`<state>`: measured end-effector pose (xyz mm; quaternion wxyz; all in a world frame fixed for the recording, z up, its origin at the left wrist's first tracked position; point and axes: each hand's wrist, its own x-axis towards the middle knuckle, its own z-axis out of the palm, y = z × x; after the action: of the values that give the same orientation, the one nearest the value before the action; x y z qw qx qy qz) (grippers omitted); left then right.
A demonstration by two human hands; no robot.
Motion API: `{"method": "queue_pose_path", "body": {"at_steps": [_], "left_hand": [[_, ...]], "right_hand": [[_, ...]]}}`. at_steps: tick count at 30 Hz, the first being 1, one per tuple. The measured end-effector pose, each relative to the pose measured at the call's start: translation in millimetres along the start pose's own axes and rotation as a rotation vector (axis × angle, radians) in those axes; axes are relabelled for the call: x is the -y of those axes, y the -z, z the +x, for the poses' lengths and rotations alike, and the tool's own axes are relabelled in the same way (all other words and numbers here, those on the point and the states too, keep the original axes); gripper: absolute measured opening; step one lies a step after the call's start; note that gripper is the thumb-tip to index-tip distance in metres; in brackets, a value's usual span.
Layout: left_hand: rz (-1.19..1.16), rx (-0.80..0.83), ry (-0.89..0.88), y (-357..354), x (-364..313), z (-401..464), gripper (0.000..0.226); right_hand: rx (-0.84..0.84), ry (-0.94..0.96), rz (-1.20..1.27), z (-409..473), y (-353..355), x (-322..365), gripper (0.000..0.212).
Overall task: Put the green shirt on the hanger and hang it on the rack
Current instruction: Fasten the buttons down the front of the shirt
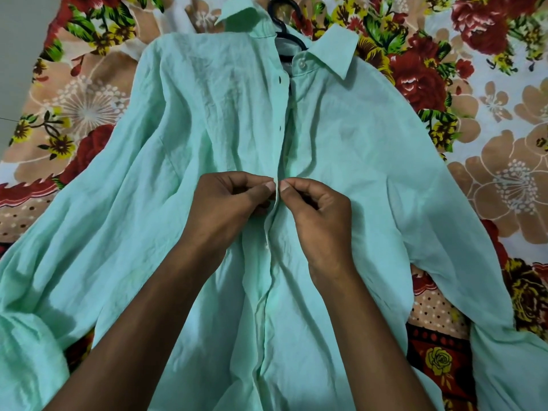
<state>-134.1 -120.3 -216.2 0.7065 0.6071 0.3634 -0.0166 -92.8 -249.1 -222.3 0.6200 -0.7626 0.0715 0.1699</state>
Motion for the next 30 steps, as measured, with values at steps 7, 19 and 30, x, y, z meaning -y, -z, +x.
{"method": "queue_pose_path", "body": {"at_steps": [7, 19, 30], "left_hand": [[-0.007, -0.021, -0.011, -2, 6, -1, 0.010], [0.119, -0.074, -0.069, -11, 8, 2, 0.009], [0.273, -0.126, -0.213, -16, 15, -2, 0.009]], "right_hand": [[0.083, 0.041, -0.036, 1, 2, 0, 0.017], [0.053, 0.135, -0.213, 2, 0, -2, 0.020], [-0.003, 0.190, -0.238, 4, 1, -16, 0.012]]}}
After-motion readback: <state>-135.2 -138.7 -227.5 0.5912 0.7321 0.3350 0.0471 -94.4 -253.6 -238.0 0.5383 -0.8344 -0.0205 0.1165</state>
